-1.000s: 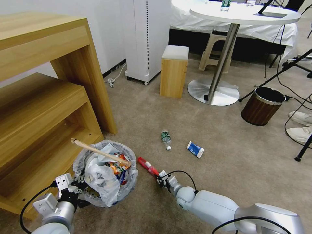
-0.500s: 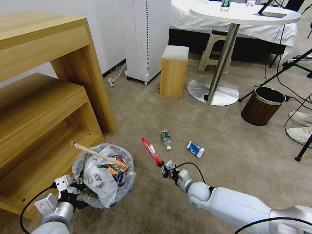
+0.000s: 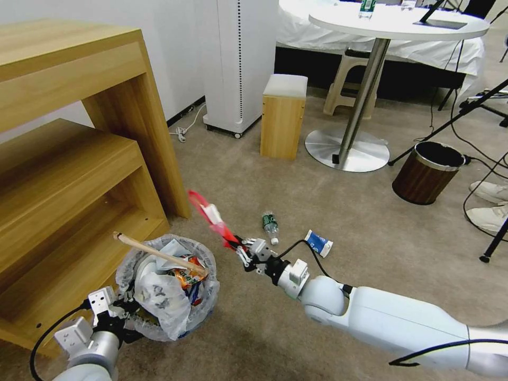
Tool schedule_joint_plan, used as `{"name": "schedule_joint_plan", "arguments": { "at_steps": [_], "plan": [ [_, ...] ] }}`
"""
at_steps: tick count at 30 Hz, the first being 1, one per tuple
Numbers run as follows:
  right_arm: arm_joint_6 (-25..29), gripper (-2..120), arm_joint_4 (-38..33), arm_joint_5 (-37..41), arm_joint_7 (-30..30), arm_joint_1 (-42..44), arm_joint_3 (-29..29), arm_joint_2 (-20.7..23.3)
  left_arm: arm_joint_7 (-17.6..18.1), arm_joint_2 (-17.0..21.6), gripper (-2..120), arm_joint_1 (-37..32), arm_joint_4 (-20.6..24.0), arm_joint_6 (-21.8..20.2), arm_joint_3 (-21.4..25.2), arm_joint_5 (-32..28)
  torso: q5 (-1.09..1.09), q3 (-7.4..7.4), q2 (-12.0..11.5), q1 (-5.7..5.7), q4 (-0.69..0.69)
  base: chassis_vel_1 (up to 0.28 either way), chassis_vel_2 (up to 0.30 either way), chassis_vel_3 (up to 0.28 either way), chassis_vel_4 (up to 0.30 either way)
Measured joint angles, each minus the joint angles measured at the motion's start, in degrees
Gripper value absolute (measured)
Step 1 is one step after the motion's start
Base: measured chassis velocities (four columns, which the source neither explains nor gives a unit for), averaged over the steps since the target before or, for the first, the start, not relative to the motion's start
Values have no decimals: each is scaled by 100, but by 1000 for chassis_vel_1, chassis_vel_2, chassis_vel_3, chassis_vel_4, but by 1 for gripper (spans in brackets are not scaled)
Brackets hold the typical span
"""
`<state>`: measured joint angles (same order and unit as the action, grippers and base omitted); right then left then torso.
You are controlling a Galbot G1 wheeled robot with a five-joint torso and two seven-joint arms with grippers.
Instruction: Pick up the trash bin and place the garbage on the floor into it.
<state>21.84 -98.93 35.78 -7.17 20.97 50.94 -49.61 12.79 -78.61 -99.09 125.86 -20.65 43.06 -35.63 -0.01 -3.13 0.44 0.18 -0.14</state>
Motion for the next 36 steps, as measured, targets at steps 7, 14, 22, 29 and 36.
{"name": "schedule_joint_plan", "arguments": {
  "at_steps": [7, 14, 22, 29, 36],
  "plan": [
    [45, 2, -23, 204, 340, -437, 282, -207, -6, -31, 0, -78, 140, 0, 2, 21, 1, 0, 0, 0, 0, 0, 0, 0, 0],
    [89, 2, 199, 346, 470, -738, 701, -483, -8, -54, 0, -164, 297, 0, 43, 17, 0, 0, 0, 0, 0, 0, 0, 0, 0],
    [169, 2, 527, 284, 573, -733, 815, -668, -9, -53, 0, -252, 413, 0, 90, -9, 1, 0, 0, 0, -1, 0, 0, 0, 0],
    [218, 2, 679, 272, 662, -710, 890, -779, -8, -61, 0, -307, 499, 0, 86, -11, 1, 0, 0, 0, 0, 0, 0, 0, 0],
    [319, 2, 716, 351, 952, -688, 1134, -893, -8, -63, 0, -318, 553, -18, 61, -6, 0, 0, 0, 0, 0, 0, 0, 0, 0]
  ]
}}
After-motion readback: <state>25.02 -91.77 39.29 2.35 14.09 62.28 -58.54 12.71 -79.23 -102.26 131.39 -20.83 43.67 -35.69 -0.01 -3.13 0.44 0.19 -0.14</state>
